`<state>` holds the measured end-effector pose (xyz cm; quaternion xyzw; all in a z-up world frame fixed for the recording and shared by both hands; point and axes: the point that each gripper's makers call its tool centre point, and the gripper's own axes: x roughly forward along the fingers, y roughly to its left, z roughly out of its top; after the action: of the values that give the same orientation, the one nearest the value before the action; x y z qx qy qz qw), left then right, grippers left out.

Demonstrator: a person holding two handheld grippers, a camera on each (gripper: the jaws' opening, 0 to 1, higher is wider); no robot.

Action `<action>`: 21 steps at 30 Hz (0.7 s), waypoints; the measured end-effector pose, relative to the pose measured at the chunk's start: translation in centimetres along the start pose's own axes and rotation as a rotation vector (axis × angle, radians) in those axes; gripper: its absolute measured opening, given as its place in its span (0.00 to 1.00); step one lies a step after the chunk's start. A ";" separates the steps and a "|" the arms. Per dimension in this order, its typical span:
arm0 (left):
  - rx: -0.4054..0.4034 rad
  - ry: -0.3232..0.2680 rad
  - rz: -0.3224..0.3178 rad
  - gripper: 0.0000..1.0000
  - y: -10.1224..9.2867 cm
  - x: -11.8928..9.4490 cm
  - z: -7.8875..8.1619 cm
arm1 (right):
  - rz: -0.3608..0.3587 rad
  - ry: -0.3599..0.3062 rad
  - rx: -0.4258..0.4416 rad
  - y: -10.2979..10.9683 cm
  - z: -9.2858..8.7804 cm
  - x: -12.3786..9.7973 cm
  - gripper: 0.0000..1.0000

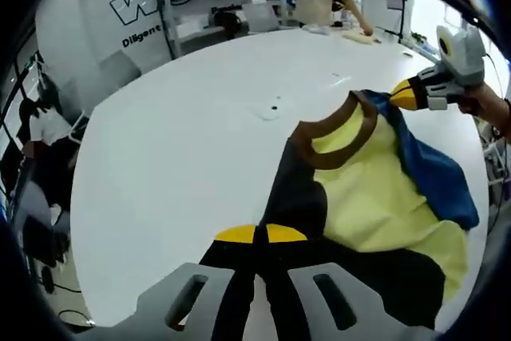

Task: Fold the garment on the visible template until the final outline fits inside the template.

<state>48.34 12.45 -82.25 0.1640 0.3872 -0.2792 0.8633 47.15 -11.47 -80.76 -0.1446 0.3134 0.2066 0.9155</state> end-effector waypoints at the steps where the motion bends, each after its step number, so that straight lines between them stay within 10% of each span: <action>1: 0.007 0.009 0.001 0.00 0.0 0.3 -0.1 | -0.002 0.002 -0.016 0.0 0.0 0.3 0.00; 5: 0.055 0.027 0.004 0.00 0.2 1.5 -0.6 | -0.031 0.013 -0.191 -0.5 -0.2 1.7 0.00; 21: -0.013 0.043 -0.018 0.01 0.9 4.0 -1.5 | -0.012 0.090 -0.113 -1.5 -3.0 5.1 0.00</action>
<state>50.24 12.45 -86.21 0.1610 0.4090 -0.2807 0.8532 49.92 -12.48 -86.08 -0.2073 0.3412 0.2119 0.8920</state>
